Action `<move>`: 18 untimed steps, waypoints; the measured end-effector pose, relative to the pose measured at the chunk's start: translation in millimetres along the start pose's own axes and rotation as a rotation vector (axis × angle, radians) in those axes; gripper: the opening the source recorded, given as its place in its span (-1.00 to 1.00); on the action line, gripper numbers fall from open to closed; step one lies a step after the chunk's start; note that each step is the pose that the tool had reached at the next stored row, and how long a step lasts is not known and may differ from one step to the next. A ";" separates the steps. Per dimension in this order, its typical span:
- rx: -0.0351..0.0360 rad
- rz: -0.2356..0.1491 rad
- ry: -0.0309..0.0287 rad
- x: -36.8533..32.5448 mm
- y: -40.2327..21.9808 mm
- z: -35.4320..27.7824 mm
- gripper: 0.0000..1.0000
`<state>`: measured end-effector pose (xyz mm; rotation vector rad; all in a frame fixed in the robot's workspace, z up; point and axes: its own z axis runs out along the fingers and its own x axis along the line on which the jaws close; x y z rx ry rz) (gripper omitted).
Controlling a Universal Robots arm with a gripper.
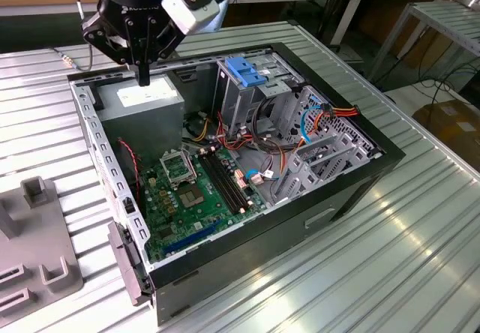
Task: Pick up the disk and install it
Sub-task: 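Reach for the disk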
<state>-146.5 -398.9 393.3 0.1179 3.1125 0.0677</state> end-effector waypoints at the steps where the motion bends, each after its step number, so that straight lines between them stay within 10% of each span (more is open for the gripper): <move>1: 0.0000 0.000 0.0000 0.9 -0.1 0.0 -0.80; 18: 0.0000 0.000 0.0000 24.7 -1.9 -0.7 -0.80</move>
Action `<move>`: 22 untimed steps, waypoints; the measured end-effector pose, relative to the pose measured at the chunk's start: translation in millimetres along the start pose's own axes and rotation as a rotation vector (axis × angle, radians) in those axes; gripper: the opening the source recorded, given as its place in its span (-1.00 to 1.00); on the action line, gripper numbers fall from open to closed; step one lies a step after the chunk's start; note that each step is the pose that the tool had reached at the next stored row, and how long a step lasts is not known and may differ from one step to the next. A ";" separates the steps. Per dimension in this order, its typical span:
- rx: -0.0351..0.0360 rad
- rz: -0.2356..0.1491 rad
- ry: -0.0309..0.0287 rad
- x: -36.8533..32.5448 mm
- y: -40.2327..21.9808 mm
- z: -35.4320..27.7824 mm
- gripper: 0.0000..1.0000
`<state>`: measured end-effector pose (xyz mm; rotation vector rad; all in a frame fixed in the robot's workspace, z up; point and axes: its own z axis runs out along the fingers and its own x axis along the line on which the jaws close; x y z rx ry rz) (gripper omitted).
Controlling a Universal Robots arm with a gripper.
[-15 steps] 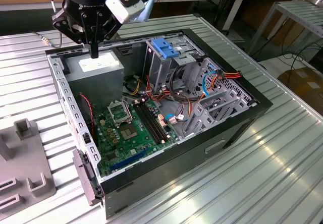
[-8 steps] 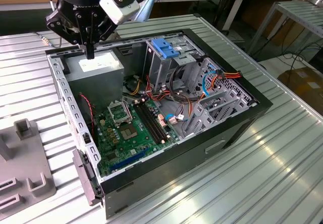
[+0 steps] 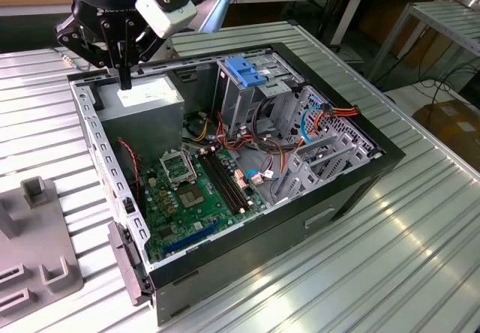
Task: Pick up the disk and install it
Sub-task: 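Reach for the disk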
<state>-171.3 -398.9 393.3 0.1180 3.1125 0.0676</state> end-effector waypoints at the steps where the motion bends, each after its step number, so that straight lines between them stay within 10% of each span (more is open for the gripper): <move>1: 0.0000 0.000 0.0000 1.0 -0.1 0.0 -0.80; 22: 0.0000 0.000 -0.0001 27.8 -2.1 -0.7 -0.80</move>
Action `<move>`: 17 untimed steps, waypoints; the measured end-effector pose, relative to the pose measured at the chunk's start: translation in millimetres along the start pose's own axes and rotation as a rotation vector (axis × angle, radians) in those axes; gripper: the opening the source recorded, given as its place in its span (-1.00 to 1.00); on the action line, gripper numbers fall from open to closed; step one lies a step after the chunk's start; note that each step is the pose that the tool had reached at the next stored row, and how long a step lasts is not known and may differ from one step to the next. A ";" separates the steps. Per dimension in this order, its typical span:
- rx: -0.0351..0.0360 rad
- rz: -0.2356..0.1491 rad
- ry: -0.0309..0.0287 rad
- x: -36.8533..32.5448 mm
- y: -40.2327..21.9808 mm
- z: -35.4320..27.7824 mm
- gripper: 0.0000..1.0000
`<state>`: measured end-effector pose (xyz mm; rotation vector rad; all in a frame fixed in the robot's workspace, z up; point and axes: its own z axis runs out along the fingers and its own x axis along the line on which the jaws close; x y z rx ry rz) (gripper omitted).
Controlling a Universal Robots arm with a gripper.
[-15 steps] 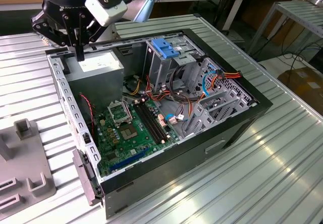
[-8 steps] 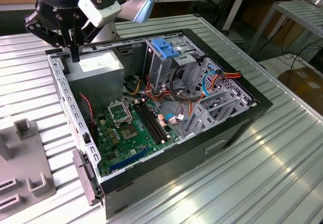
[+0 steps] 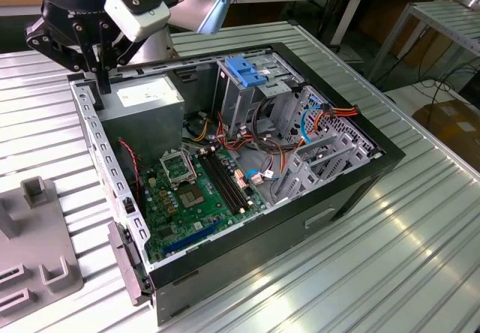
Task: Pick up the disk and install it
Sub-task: 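Reach for the disk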
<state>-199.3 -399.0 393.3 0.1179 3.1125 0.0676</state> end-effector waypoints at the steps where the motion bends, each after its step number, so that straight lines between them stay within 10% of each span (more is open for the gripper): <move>1: 0.0000 0.000 0.0000 1.6 -0.1 0.0 -0.80; 9: 0.0000 0.000 0.0000 12.4 -0.9 -0.4 -0.80; 17: 0.0000 0.000 0.0001 37.7 -2.8 -1.1 -0.80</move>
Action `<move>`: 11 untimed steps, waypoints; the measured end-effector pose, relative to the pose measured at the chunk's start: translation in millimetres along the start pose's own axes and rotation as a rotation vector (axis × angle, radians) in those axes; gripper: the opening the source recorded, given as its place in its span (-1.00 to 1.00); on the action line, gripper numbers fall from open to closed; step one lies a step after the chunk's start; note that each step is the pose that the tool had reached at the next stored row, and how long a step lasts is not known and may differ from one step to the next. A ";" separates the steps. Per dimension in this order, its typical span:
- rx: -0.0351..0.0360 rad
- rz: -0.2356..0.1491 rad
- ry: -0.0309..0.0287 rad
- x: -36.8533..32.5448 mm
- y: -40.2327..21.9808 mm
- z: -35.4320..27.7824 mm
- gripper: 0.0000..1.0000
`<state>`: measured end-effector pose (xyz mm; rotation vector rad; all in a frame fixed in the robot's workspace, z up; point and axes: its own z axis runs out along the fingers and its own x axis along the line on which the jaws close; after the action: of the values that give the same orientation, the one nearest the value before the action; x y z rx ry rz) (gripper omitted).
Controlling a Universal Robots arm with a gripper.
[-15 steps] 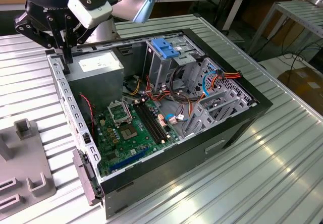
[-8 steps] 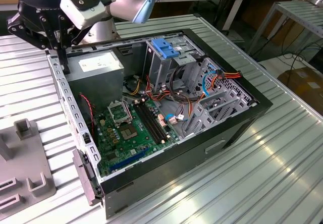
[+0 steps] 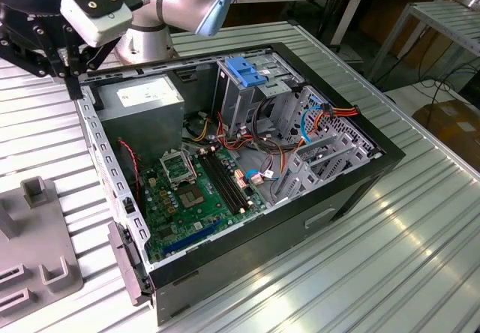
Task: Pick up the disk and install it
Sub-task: 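Reach for the disk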
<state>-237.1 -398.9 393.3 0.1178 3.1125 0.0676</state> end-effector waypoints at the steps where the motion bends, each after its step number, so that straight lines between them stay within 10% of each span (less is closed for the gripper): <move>1: 0.0000 0.000 -0.0001 4.2 -0.1 -0.1 -0.80; 5: 0.0073 0.000 -0.0005 36.7 7.3 0.9 -0.80; 8: 0.0834 -0.002 -0.0059 43.2 19.8 2.1 -0.80; 11: 0.0848 -0.004 -0.0061 58.1 24.1 2.1 -0.80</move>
<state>-293.2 -370.4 390.9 0.1140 3.1098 -0.0648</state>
